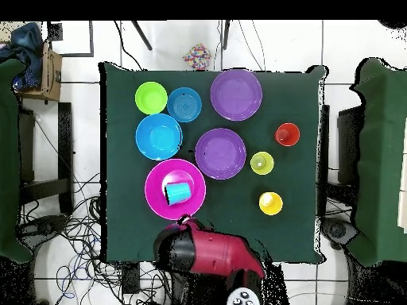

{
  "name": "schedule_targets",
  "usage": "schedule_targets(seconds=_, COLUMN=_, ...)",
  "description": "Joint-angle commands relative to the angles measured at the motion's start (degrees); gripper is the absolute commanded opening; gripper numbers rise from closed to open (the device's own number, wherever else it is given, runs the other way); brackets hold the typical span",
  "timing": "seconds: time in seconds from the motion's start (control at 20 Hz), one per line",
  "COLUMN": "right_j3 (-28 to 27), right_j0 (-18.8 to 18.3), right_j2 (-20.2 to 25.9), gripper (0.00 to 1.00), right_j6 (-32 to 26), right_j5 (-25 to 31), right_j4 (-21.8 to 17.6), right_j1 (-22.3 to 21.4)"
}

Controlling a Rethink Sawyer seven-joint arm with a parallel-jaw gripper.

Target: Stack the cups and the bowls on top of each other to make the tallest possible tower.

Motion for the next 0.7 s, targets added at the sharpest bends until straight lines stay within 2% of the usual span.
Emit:
schedule_targets(seconds=0.05, right_j3=-5.8, right_j0=-4.1, right_j2=7.7, gripper=1.0, right_j6=-5.3, right_j5=11.6, right_j4=-1.0, right_j1=-2.3)
schedule_targets(seconds=0.25, right_j3=-10.4, right_j0=-8.3, right_j2=10.7, gripper=1.0, right_j6=-8.0, right_j5=12.3, right_j4=-2.7, right_j1=1.8)
schedule_targets(seconds=0.6, right_j3=-14.3, right_j0=-10.6, right_j2=12.7, gripper=1.0, right_j6=-8.6, right_j5=13.4, right_j4=-5.6, right_j1=4.1)
schedule_targets(seconds=0.7, right_j3=-15.6, right_j0=-10.1, right_j2=12.3, gripper=1.0, right_j6=-8.0, right_j5=14.1, right_j4=-6.7, right_j1=4.7)
